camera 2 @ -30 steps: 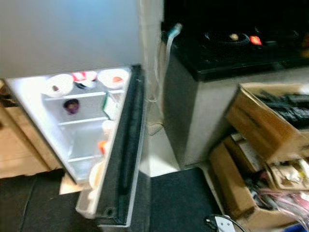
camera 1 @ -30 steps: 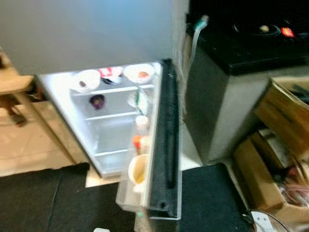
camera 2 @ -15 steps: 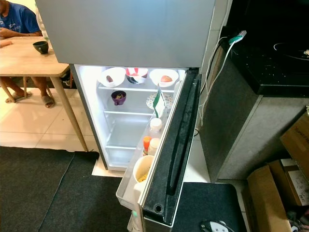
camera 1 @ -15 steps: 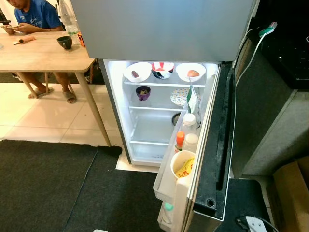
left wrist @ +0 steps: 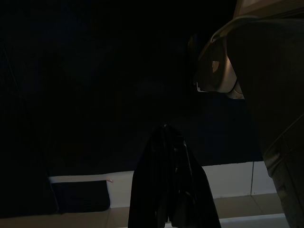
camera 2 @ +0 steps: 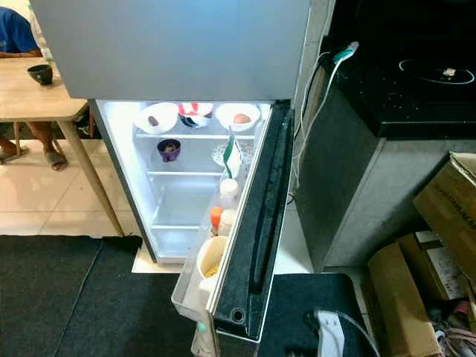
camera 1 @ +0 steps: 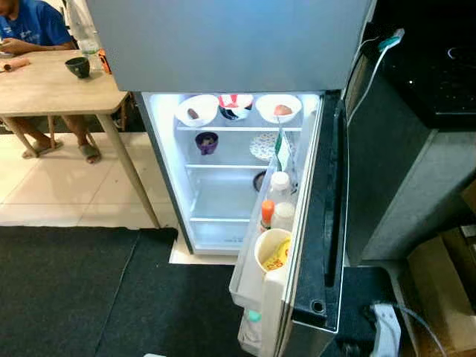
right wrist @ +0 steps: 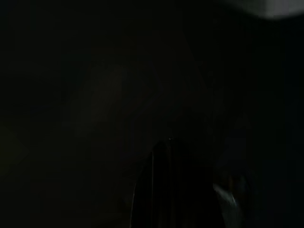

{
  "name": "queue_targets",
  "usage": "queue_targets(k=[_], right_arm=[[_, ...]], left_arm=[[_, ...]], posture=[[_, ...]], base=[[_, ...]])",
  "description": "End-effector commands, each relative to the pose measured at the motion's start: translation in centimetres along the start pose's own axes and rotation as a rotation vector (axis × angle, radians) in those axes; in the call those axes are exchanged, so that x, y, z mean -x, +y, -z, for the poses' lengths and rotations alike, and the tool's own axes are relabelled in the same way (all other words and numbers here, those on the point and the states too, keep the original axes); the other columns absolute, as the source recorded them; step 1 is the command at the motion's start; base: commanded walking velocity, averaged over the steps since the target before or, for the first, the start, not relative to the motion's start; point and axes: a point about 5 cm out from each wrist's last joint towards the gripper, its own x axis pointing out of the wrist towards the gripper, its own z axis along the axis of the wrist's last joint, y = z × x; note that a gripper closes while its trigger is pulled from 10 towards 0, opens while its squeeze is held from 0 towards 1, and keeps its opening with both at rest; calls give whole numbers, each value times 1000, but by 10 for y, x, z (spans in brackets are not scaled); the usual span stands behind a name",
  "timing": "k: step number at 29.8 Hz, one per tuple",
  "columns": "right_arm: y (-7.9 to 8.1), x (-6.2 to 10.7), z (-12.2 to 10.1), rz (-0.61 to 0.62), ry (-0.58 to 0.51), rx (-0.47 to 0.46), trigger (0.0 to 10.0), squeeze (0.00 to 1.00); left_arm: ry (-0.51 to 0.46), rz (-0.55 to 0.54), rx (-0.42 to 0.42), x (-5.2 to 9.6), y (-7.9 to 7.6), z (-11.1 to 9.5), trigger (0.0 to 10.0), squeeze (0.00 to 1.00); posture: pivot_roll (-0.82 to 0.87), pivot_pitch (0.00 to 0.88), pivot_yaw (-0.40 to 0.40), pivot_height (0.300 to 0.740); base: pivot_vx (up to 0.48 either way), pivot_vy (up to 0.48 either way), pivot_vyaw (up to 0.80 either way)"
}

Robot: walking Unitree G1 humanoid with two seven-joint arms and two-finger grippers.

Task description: Restocking fridge

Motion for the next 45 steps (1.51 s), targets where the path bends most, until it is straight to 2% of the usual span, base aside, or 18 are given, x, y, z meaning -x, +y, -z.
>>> queue_targets(k=[1, 2, 3, 4, 7, 12, 17, 22, 23, 24, 27, 28, 29, 35, 37, 39, 40, 45], right_arm=[[12, -7, -9, -126, -3, 19, 10000, 0], [23, -14, -21, -244, -6, 64, 10000, 0], [23, -14, -21, -244, -6, 64, 10000, 0], [39, -20, -38, -400, -12, 133, 10000, 0], [48, -23, -47, -474, -22, 168, 10000, 0], [117, -29, -99, -873, -150, 331, 10000, 0], [156, -28, -118, -999, -250, 367, 10000, 0], [133, -44, -107, -791, -220, 382, 10000, 0], [94, -52, -94, -467, -169, 352, 10000, 0], [76, -51, -88, -326, -155, 328, 10000, 0], [66, -49, -85, -252, -148, 311, 10000, 0], [39, -37, -68, -69, -87, 274, 10000, 0], [30, -32, -61, -12, -66, 266, 10000, 0], [4, -15, -26, 158, 68, 254, 10000, 0], [-10, -3, -1, 272, 162, 253, 10000, 0], [-10, -3, -1, 272, 162, 253, 10000, 0], [-21, 13, 29, 383, 253, 218, 10000, 0], [-32, 41, 71, 520, 403, 194, 10000, 0]], left_arm=[[4, 55, -8, -4, -15, 0, 10000, 0], [5, 54, -9, -4, -15, 0, 10000, 0], [5, 54, -9, -4, -15, 0, 10000, 0], [7, 53, -9, -4, -15, 1, 10000, 0], [8, 52, -9, -4, -14, 1, 10000, 0], [12, 48, -6, -3, -14, 2, 10000, 0], [16, 49, -5, -3, -15, 4, 10000, 0], [16, 49, -1, -4, -16, 4, 10000, 0], [17, 47, 0, -4, -16, 4, 10000, 0], [18, 46, 1, -4, -16, 5, 10000, 0], [19, 45, 1, -4, -16, 5, 10000, 0], [22, 43, 1, -3, -16, 6, 10000, 0], [23, 42, 0, -3, -16, 6, 10000, 0], [24, 39, 0, -3, -15, 7, 10000, 0], [25, 39, 0, -3, -15, 8, 10000, 0], [25, 39, 0, -3, -15, 8, 10000, 0], [26, 38, -1, -3, -15, 8, 10000, 0], [28, 37, -4, -3, -15, 8, 10000, 0]], posture=[[-75, 60, -3, 740], [-75, 60, -3, 740], [-75, 60, -3, 740], [-76, 65, -4, 740], [-76, 65, -4, 740], [-76, 65, -4, 740], [-76, 66, -6, 740], [-74, 65, -10, 740], [-74, 67, -11, 740], [-74, 67, -11, 740], [-74, 67, -11, 740], [-74, 69, -11, 740], [-74, 69, -11, 740], [-71, 73, -10, 740], [-72, 74, -9, 740], [-72, 74, -9, 740], [-73, 74, -8, 740], [-72, 71, -8, 740]], base=[[0, 0, 0], [0, 0, 0], [0, 0, 0], [0, 0, 0], [0, 0, 0], [0, 0, 0], [0, 0, 0], [0, 0, 0], [0, 0, 0], [0, 0, 0], [0, 0, 0], [0, 0, 0], [0, 0, 0], [0, 0, 213], [0, 0, 787], [0, 0, 775], [0, 0, 763], [0, 0, 759]])
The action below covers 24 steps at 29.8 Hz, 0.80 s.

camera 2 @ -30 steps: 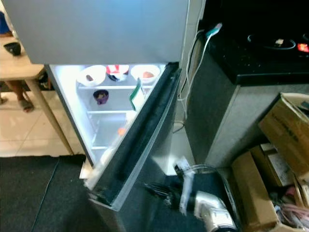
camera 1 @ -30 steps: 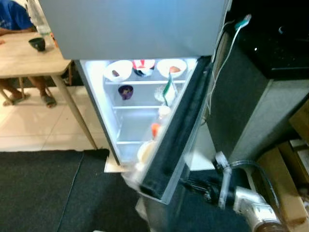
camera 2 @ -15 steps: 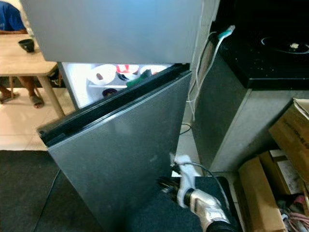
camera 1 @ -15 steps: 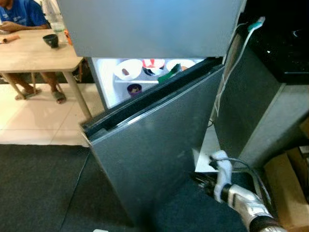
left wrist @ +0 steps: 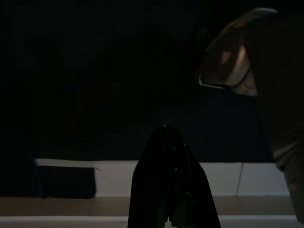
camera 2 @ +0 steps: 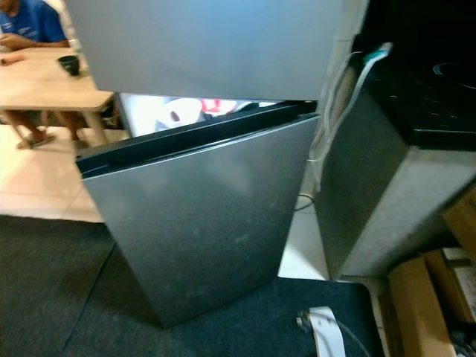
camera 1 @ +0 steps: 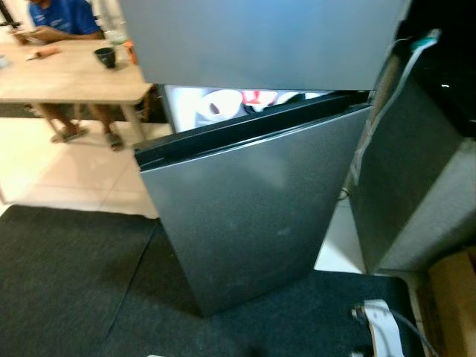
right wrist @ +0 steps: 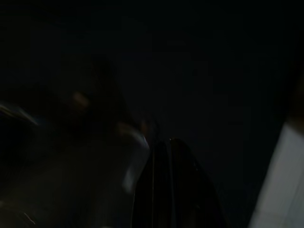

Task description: Restocking fridge

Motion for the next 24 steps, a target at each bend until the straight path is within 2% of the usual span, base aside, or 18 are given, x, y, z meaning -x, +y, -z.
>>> queue_targets(k=[1, 4, 5, 11, 16, 24], right_arm=[[3, 1, 14, 25, 59, -7, 10000, 0], [-1, 7, 43, 69, 139, -15, 10000, 0], [-1, 8, 44, 73, 142, -17, 10000, 0], [-4, 9, 46, 86, 141, -25, 10000, 0], [-3, 7, 42, 95, 141, 8, 10000, 0], [2, 4, 34, 99, 116, 10, 10000, 0]], left_arm=[[10, 46, -1, -3, -13, 3, 10000, 0], [10, 43, -2, -2, -12, 4, 10000, 0], [10, 42, -2, -2, -12, 4, 10000, 0], [8, 43, -6, -3, -12, 2, 10000, 0], [-6, 44, -7, -4, -13, -4, 10000, 0], [-3, 51, -20, -4, -14, -4, 10000, 0]], posture=[[-72, 71, -8, 740], [-77, 67, -7, 740], [-77, 67, -7, 740], [-84, 63, -8, 740], [-83, 59, -10, 740], [-80, 61, -9, 740]], base=[[0, 0, 756], [0, 0, 763], [0, 0, 763], [0, 0, 763], [0, 0, 735], [0, 0, 0]])
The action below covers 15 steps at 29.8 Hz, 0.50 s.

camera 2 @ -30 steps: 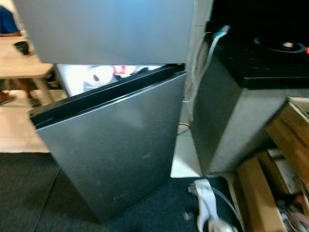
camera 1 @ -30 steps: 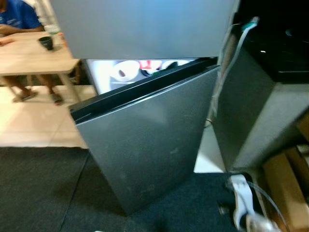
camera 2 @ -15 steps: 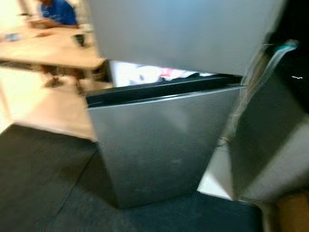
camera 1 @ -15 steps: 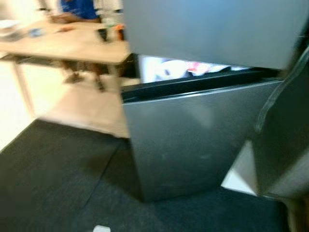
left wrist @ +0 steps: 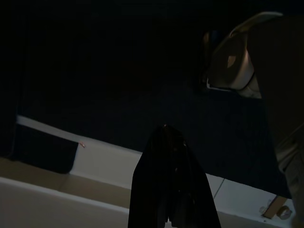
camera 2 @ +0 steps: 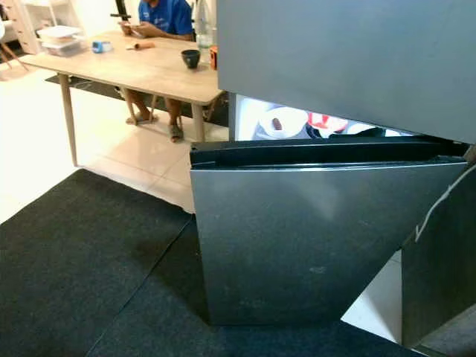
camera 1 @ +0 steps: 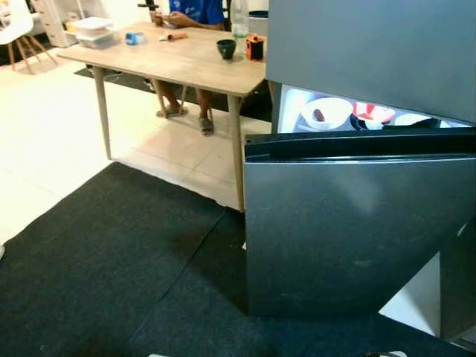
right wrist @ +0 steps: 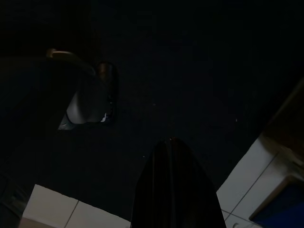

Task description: Restocking fridge

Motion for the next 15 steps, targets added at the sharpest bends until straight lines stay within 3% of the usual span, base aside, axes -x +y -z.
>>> queue_targets(k=[1, 6, 15], right_arm=[[5, -1, 0, -7, 1, 2, 10000, 0], [8, -1, 1, -18, -5, 5, 10000, 0], [9, 0, 4, -20, -9, -5, 10000, 0]], left_arm=[[7, 53, -13, -3, -12, 1, 10000, 0], [7, 54, -19, -2, -11, 1, 10000, 0], [6, 59, -32, -3, -12, 0, 10000, 0]], posture=[[-80, 61, -9, 740], [-78, 64, -10, 740], [-81, 63, -11, 740]], base=[[0, 0, 0], [0, 0, 0], [268, 0, 0]])
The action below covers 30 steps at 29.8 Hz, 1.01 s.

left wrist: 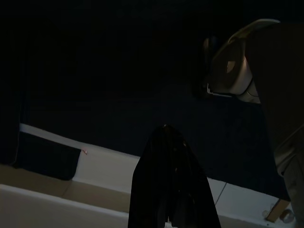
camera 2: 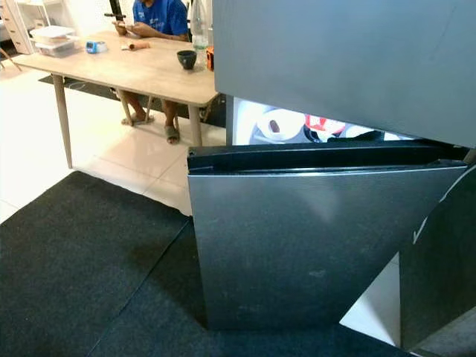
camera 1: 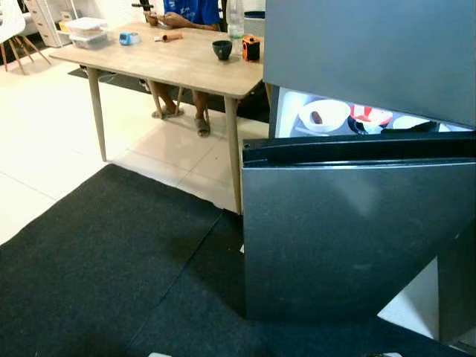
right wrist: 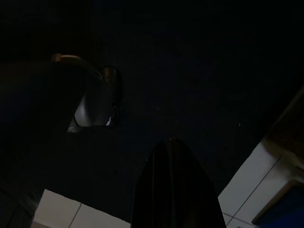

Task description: Restocking fridge

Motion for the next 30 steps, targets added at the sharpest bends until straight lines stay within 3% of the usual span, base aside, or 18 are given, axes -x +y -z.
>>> queue_targets(k=[1, 16, 22, 28, 30], right_arm=[[2, 0, -3, -1, -20, -11, 10000, 0], [6, -2, -13, -7, -58, -26, 10000, 0], [6, -2, -23, -10, -98, -59, 10000, 0], [5, -2, -33, -18, -152, -112, 10000, 0], [4, -1, -46, -46, -237, -187, 10000, 0]], left_arm=[[4, 61, -22, -3, -13, 0, 10000, 0], [-2, 62, -37, -3, -12, -4, 10000, 0], [-41, 27, -26, -4, -8, -16, 10000, 0], [-42, 26, -19, -4, -7, -19, 10000, 0], [-37, 34, -22, -4, -7, -16, 10000, 0]], posture=[[-81, 63, -11, 740], [-67, 8, -20, 740], [-65, 0, -22, 740], [-67, 0, -19, 740], [-66, 0, -18, 740]], base=[[307, 0, 0], [339, 0, 0], [165, 0, 0], [0, 0, 0], [0, 0, 0]])
